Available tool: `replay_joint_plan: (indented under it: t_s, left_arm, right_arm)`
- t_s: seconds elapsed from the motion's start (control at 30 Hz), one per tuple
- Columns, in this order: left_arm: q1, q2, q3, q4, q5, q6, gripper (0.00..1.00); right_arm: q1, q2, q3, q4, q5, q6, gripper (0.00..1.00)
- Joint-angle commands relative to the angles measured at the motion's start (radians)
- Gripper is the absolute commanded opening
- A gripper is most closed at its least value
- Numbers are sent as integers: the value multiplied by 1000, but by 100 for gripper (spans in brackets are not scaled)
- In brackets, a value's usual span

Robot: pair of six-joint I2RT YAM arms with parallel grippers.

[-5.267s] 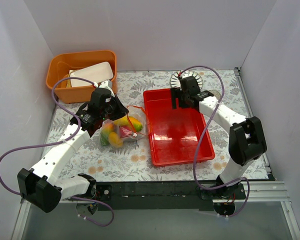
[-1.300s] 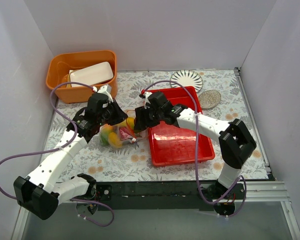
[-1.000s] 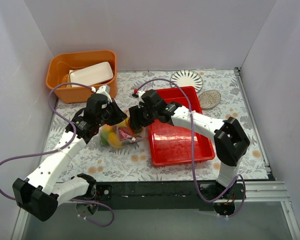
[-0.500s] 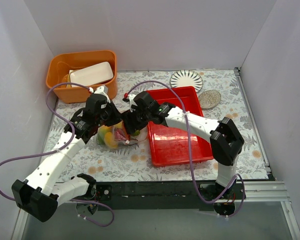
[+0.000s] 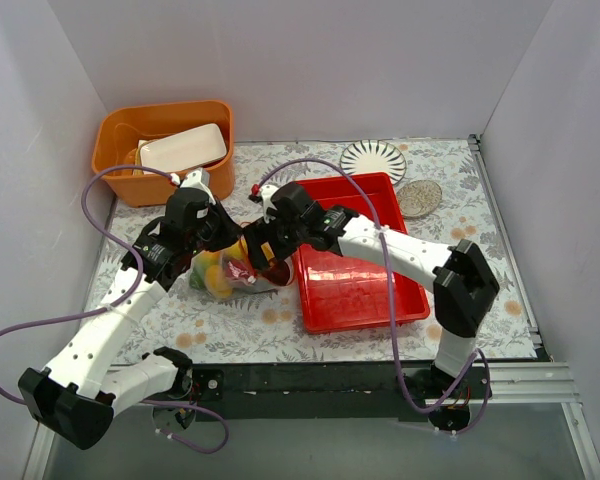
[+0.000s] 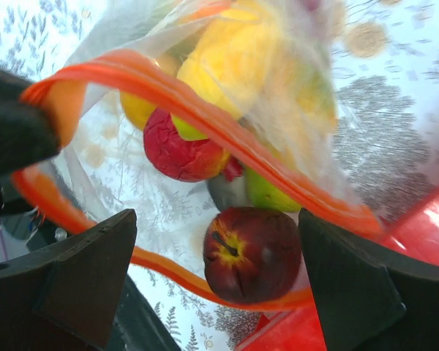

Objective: Place the food in the zip-top bag and seal the zipper
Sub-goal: Place the fake fruit in the zipper food storage bag, then adjust the zipper food storage bag at the center of the board.

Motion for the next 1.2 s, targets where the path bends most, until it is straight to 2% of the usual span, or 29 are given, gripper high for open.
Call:
replay_joint_plan:
  t_s: [0.0, 0.1, 0.17, 0.3, 0.4, 0.43, 0.57, 0.8, 1.07, 1.17]
  left_arm:
    - [-3, -19, 52, 22, -29, 1, 0]
    - [-3, -16, 51, 22, -34, 0, 0]
    - [-3, -15, 49, 19, -42, -2, 0]
    - [-3, -9, 55, 19, -51, 0, 0]
    - [-3, 2, 68, 17, -51, 1, 0]
    - [-3, 4, 71, 17, -54, 1, 0]
    - [-3, 7, 81, 8, -69, -2, 0]
    - [-3, 1, 81, 7, -72, -3, 0]
    - [-3, -15, 74, 0, -81, -2, 1]
    - [-3, -16, 72, 1, -80, -5, 1]
  right_arm:
    - [-1, -136, -50, 8, 152, 11, 98]
    - [-12, -189, -117, 0, 258, 46, 98]
    - [-24, -219, -148, -15, 304, 73, 93]
    - [-36, -239, -220, -32, 312, 113, 71]
    - [-38, -228, -231, -53, 292, 131, 59]
    - [-38, -223, -236, -57, 283, 143, 51]
    - [-38, -222, -242, -69, 232, 197, 47]
    - [-38, -205, -279, -24, 189, 280, 48]
    - [-38, -159, -282, -14, 203, 281, 46]
    - [-38, -147, -279, -9, 189, 283, 41]
